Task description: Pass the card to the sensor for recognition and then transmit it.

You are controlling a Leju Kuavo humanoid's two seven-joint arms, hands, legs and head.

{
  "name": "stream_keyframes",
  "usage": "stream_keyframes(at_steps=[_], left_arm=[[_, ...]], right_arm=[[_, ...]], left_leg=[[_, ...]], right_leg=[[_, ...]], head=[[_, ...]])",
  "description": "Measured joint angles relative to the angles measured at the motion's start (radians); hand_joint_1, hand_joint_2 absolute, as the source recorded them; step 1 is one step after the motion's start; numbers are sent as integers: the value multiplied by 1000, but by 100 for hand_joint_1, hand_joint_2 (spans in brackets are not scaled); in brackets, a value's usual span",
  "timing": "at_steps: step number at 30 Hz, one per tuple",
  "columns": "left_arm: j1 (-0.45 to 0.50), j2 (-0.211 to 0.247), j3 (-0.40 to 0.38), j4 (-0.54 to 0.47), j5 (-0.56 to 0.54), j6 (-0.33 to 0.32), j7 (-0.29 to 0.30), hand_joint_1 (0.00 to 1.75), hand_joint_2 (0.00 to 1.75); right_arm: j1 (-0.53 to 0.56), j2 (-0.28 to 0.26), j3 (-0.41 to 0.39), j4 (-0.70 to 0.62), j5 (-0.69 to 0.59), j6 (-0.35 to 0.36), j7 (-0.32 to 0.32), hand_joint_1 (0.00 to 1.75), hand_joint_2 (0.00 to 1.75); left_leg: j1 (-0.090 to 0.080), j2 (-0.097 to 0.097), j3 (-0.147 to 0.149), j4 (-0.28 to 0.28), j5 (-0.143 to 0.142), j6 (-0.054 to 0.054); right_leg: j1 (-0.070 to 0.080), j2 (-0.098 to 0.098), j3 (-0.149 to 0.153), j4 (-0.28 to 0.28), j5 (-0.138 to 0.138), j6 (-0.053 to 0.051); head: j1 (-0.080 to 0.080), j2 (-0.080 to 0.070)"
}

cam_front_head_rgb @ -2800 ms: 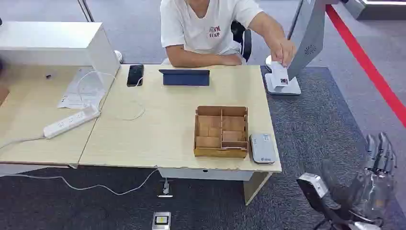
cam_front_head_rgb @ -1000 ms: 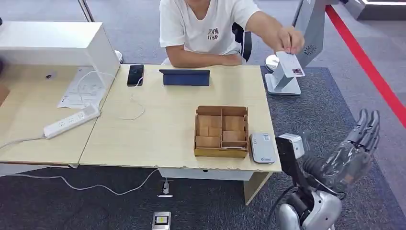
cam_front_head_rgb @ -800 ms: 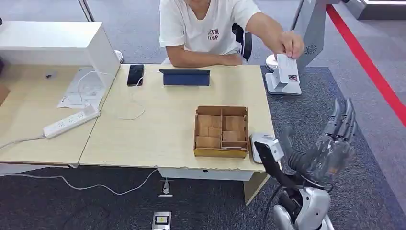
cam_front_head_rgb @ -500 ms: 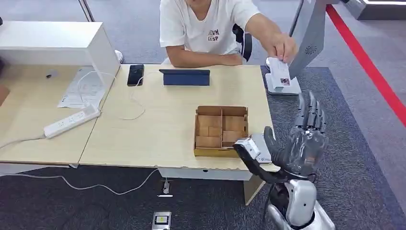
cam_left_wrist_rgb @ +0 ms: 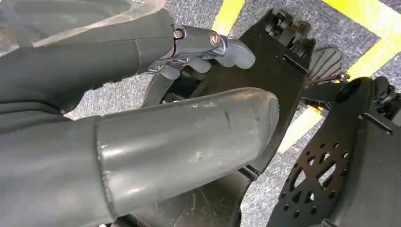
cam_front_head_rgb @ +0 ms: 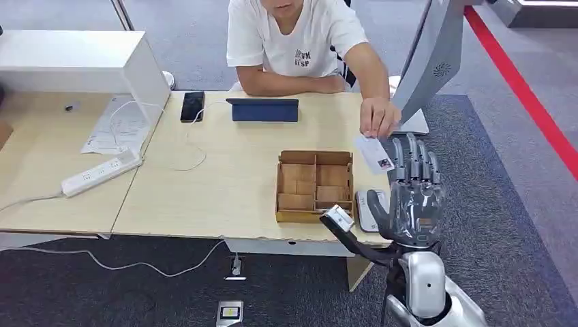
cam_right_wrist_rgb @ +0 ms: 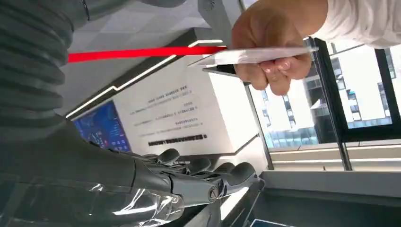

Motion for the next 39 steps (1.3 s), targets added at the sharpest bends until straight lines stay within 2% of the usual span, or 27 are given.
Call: stream_keyframes(at_steps=[15, 23, 24, 25, 26, 28, 39], left_arm=[[-5, -11, 12, 15, -19, -13, 15, 0, 0], [-4, -13, 12, 18, -8, -11, 14, 0, 0], [-2, -13, 12, 18, -7, -10, 13, 0, 0], [-1, -13, 12, 18, -6, -10, 12, 0, 0], [0, -13, 12, 18, -6, -9, 12, 0, 0], [1, -13, 12, 17, -5, -7, 11, 0, 0], [1, -13, 12, 18, -2, -2, 11, 0, 0]], right_arm=[[-73, -45, 63, 0, -41, 43, 15, 0, 175], [-96, -51, 89, 1, -64, 44, 16, 0, 175], [-98, -51, 93, 1, -70, 42, 16, 10, 175], [-101, -51, 98, 2, -73, 41, 16, 45, 175], [-102, -51, 101, 3, -75, 40, 16, 147, 175], [-108, -51, 108, 7, -79, 37, 16, 175, 175], [-119, -51, 145, 25, -106, 14, 16, 175, 175]], left_leg=[[0, 0, 0, 0, 0, 0], [0, 0, 0, 0, 0, 0], [0, 0, 0, 0, 0, 0], [0, 0, 0, 0, 0, 0], [0, 0, 0, 0, 0, 0], [0, 0, 0, 0, 0, 0], [0, 0, 0, 0, 0, 0]], right_leg=[[0, 0, 0, 0, 0, 0], [0, 0, 0, 0, 0, 0], [0, 0, 0, 0, 0, 0], [0, 0, 0, 0, 0, 0], [0, 0, 0, 0, 0, 0], [0, 0, 0, 0, 0, 0], [0, 0, 0, 0, 0, 0]], head=[[0, 0], [0, 0], [0, 0], [0, 0], [0, 0], [0, 0], [0, 0]])
